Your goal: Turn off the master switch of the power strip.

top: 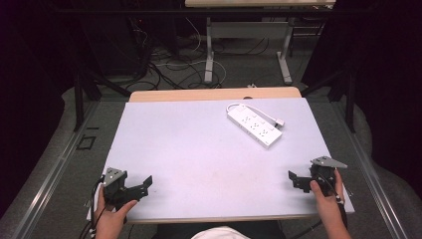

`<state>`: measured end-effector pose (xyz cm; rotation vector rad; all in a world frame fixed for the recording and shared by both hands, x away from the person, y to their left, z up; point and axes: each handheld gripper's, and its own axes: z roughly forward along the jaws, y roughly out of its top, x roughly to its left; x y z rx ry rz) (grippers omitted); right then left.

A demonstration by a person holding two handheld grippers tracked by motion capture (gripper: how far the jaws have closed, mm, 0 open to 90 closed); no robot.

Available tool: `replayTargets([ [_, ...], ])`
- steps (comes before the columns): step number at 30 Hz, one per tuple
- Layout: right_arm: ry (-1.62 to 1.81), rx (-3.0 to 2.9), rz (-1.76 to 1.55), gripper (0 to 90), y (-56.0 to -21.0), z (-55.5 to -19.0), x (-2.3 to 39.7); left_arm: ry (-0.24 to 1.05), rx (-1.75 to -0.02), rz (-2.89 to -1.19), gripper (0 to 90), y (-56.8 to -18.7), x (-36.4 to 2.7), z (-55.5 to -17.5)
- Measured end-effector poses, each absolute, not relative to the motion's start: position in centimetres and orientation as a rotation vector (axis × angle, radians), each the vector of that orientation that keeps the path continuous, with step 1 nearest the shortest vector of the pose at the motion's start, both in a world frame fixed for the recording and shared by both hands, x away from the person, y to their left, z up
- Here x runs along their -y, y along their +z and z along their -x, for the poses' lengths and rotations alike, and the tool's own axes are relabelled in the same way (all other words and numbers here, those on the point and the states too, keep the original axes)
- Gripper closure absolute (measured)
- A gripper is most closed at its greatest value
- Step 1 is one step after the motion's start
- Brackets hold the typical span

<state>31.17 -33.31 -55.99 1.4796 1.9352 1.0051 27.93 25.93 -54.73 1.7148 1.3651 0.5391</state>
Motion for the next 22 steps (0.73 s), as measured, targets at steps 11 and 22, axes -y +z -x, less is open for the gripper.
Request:
replayTargets([
  [11, 0.975, -1.943, -1.495, 0.0, -56.13, -31.26, 33.36, 0.542, -1.360, -1.711, 1.7, -54.66, -26.04, -27.94],
  [22, 0.981, -1.947, -1.483, 0.0, -56.07, -31.24, 33.29, 0.536, -1.366, -1.710, 1.7, -54.70, -26.08, -27.95],
])
